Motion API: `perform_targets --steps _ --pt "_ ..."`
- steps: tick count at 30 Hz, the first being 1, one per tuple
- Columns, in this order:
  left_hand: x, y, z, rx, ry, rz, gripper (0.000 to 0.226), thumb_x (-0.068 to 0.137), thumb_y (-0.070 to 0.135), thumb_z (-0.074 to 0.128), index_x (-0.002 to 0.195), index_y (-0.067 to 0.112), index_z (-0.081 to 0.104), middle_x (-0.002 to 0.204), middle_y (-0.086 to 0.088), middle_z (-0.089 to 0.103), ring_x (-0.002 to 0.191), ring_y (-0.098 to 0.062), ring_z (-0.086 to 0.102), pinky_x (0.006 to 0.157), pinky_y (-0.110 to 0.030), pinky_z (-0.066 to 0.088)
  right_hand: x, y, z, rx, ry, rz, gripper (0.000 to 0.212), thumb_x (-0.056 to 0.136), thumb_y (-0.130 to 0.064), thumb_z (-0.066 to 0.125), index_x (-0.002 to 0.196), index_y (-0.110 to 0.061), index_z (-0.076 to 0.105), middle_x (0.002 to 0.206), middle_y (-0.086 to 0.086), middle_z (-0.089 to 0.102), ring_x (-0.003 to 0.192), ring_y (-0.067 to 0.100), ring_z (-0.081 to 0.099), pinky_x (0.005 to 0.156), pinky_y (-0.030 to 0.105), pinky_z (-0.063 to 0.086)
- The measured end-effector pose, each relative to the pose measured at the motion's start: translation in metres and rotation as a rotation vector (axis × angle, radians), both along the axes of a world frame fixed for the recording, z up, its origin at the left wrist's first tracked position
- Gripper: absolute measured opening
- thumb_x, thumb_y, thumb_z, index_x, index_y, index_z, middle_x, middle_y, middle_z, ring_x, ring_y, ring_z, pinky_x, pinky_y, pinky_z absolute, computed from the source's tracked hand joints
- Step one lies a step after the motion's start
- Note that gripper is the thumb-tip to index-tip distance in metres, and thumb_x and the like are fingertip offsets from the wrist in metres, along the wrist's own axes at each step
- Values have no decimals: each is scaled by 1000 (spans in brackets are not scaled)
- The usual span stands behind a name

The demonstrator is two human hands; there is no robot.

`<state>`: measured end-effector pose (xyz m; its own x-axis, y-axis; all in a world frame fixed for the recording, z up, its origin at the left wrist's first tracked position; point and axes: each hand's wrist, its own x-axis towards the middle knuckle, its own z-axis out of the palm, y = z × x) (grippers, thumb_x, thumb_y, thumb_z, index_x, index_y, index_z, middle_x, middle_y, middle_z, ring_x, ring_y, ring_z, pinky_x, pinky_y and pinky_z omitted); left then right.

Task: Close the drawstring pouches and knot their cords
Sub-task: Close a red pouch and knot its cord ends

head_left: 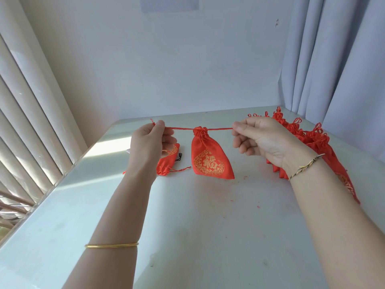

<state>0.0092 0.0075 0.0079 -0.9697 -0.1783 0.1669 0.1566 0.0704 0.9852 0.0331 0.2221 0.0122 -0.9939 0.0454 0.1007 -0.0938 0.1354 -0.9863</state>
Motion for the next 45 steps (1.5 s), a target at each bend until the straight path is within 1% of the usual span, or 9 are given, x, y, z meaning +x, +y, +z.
perform_targets --steps 7,10,13,22,25,31,35,40,45 --pt "-2 -1 -3 43 43 108 33 86 9 39 54 12 37 35 4 41 35 -12 33 43 -24 26 -11 2 -10 116 91 -264 27 92 -11 53 65 -11 53 56 4 53 32 1 43 35 14 34" --pt "-2 0 4 179 91 -59 35 94 12 36 59 15 35 66 0 70 66 -18 65 63 -28 48 -12 -2 -8 235 173 -369 28 91 -10 51 63 -11 52 55 3 54 31 1 43 35 16 34" --pt "3 -1 14 395 172 -336 36 100 18 32 65 15 38 92 -8 73 95 -22 69 84 -32 53 -8 -8 2 195 184 -314 26 91 -12 51 65 -12 53 57 3 56 33 1 45 36 15 37" --pt "10 10 18 521 127 -389 35 98 13 35 64 13 40 51 3 33 42 -12 28 50 -25 44 -5 -20 6 65 184 -227 28 92 -11 51 63 -11 52 55 4 52 33 1 42 36 15 35" --pt "11 10 16 430 97 -359 35 99 17 39 65 11 44 52 2 36 43 -11 28 47 -24 40 -7 -26 -2 87 198 -259 28 92 -11 51 64 -11 52 56 3 52 33 0 42 37 15 35" --pt "19 12 16 -224 115 -432 10 85 18 66 78 11 65 67 -3 57 60 -13 54 64 -27 51 10 -46 20 4 355 -133 23 91 -13 53 69 -9 57 58 0 59 43 7 48 42 19 39" --pt "24 17 20 -378 190 -453 10 85 15 65 77 11 63 64 -1 58 51 -6 53 53 -17 47 18 -59 25 -27 353 -30 25 92 -16 54 68 -11 60 60 1 60 42 6 48 43 19 39" --pt "22 17 18 -271 174 -444 20 93 13 55 75 9 65 58 4 58 51 -8 51 54 -20 50 14 -57 24 -303 153 39 46 99 -38 33 98 -5 65 88 14 67 43 15 51 42 24 39" --pt "20 16 17 -118 142 -450 24 96 14 49 79 6 63 60 2 56 51 -7 51 52 -19 48 14 -59 20 -121 136 65 26 91 1 35 107 -2 55 78 12 63 52 18 60 47 24 48"
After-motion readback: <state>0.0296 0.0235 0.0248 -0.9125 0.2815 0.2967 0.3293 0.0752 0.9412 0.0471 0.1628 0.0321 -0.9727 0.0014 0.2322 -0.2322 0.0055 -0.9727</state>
